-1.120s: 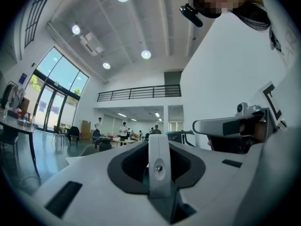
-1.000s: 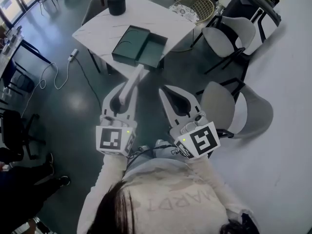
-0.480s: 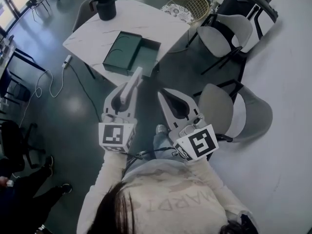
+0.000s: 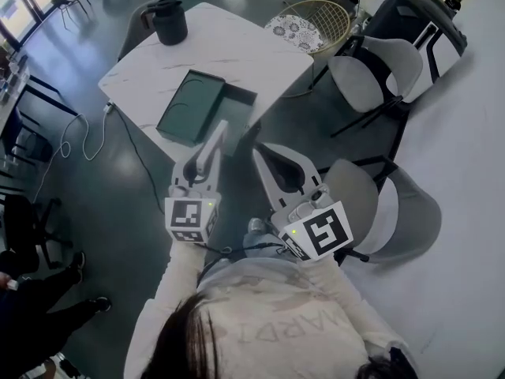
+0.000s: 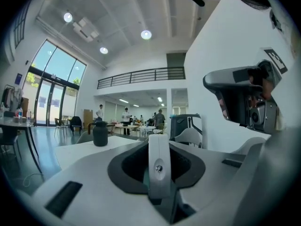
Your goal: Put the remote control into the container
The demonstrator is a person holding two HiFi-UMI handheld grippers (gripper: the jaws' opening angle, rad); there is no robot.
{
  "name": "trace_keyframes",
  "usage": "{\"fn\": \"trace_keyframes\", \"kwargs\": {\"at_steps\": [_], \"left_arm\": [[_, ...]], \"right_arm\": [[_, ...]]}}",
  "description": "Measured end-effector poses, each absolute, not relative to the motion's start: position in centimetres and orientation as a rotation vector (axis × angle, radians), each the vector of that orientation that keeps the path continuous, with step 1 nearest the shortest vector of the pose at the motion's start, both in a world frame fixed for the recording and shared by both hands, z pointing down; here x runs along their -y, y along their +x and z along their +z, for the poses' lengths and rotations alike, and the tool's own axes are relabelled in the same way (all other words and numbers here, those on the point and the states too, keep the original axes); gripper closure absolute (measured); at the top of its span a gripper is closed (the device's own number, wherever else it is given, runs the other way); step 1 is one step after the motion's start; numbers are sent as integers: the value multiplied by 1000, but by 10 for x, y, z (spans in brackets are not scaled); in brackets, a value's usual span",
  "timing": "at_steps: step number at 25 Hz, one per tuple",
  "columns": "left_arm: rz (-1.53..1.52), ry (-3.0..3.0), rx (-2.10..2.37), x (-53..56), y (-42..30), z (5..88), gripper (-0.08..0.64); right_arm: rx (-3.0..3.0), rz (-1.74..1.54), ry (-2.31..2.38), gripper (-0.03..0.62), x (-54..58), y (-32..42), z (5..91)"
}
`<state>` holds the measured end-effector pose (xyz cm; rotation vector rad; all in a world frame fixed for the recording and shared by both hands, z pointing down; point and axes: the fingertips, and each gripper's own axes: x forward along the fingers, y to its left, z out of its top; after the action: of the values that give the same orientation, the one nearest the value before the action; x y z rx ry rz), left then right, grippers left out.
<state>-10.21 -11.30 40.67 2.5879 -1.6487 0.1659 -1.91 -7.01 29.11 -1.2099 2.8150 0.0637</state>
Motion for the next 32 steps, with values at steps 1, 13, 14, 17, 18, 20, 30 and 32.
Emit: {"fn": "trace_keyframes", "kwargs": {"at_steps": [1, 13, 14, 17, 18, 20, 30, 32], "left_arm": [[180, 2578, 1655, 121, -99, 411, 474], [312, 2430, 1739, 194, -67, 462, 474], [324, 2424, 1745, 199, -66, 465, 474], [349, 2400, 1752, 212, -63, 472, 474], [358, 2397, 1748, 216, -61, 475, 474], [377, 2394, 1736, 223, -59, 480, 474], [430, 2312, 1668, 252, -63, 509, 474], [450, 2311, 1644, 256, -63, 514, 474]], "right_arm": [[-2821, 59, -1197, 575, 78, -15, 292], [-2862, 7, -1063, 575, 145, 32, 300], [-2862, -1, -1060, 575, 149, 36, 302], [-2857, -19, -1057, 575, 157, 43, 305], [-2857, -23, -1057, 575, 160, 45, 306], [-2854, -30, -1061, 575, 165, 47, 307], [-2848, -56, -1120, 575, 182, 51, 310], [-2848, -60, -1129, 575, 185, 49, 311]]}}
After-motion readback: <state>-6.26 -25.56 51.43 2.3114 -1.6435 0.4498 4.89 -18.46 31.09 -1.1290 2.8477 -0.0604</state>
